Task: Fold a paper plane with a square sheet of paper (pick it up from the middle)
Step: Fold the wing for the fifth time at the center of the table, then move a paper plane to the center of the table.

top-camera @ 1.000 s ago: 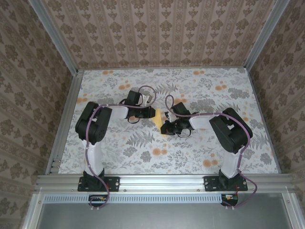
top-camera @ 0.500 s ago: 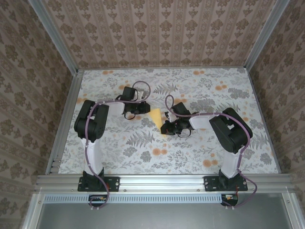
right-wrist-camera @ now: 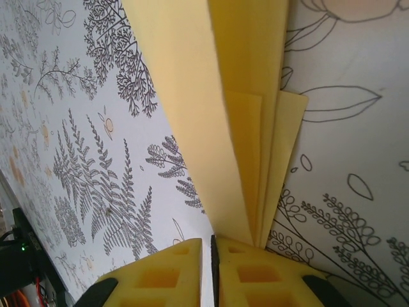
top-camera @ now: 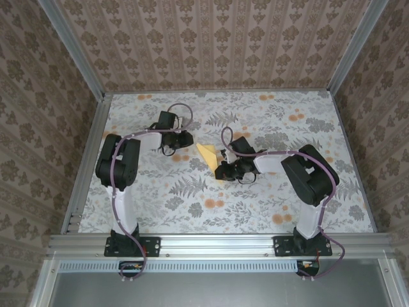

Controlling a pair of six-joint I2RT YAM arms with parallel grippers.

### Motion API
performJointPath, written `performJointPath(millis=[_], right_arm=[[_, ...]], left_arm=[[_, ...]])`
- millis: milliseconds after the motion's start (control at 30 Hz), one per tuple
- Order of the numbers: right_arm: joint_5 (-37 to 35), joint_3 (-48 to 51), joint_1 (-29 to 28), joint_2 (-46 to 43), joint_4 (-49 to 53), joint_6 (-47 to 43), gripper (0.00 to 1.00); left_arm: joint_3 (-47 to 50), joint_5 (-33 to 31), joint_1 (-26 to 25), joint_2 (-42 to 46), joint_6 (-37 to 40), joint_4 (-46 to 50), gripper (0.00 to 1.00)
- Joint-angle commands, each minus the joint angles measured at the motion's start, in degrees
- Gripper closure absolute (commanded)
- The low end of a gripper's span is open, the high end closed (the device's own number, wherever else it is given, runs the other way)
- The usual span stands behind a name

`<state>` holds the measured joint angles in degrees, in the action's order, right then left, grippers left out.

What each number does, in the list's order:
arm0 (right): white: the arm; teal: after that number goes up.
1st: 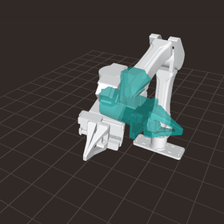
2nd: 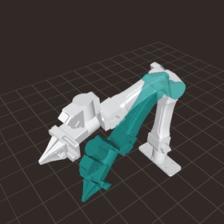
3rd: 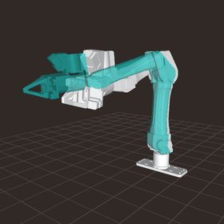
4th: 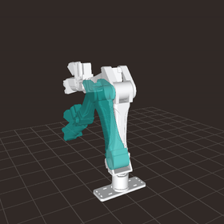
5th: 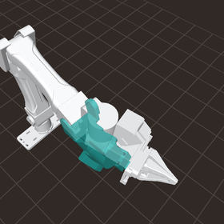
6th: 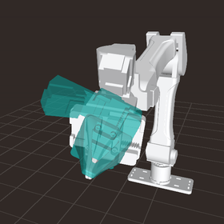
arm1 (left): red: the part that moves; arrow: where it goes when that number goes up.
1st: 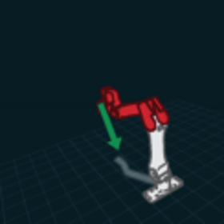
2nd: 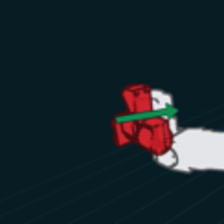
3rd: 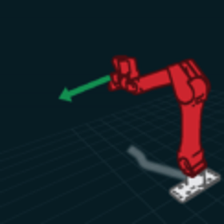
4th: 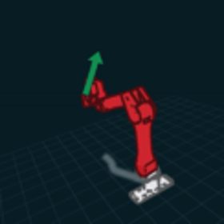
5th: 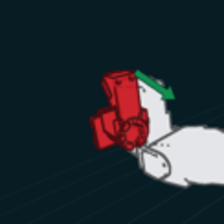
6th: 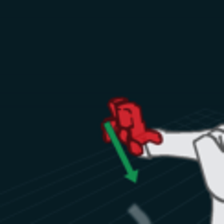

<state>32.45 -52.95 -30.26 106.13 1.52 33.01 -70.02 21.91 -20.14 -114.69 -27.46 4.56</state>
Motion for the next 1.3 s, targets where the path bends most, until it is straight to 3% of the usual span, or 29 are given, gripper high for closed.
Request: performJointPath(millis=[0, 233, 400, 567, 700, 967, 1267], right_arm=[[-2.23, -2.17, 0.15, -4.34, 3.31, -0.45, 0.81], [-6.78, -3.40, 0.42, -15.30, 3.99, -2.16, 0.54], [-19.45, -0.84, 1.57, -22.35, 6.26, -6.36, 0.35], [-26.72, 1.67, 4.03, -25.85, 7.26, -10.00, 0.25], [-28.36, 4.34, 5.93, -26.06, 5.28, -10.26, 0.21], [-29.00, 7.24, 6.44, -26.06, 1.88, -8.36, 0.20], [-27.88, 7.95, 6.61, -25.62, 1.31, -7.70, 0.19]], left_arm=[[0.78, -5.75, 0.03, 5.50, -3.32, 4.45, 0.74], [4.70, -11.47, -2.32, 12.74, -6.68, 9.26, 0.61], [5.12, -15.94, -5.63, 16.39, -9.43, 14.88, 0.44], [4.77, -19.40, -12.11, 17.12, -13.78, 19.43, 0.32], [5.55, -17.43, -16.05, 16.83, -18.33, 18.33, 0.29], [1.90, -17.81, -19.39, 13.35, -24.27, 19.84, 0.31], [0.83, -15.75, -19.64, 10.09, -26.74, 19.35, 0.55]])
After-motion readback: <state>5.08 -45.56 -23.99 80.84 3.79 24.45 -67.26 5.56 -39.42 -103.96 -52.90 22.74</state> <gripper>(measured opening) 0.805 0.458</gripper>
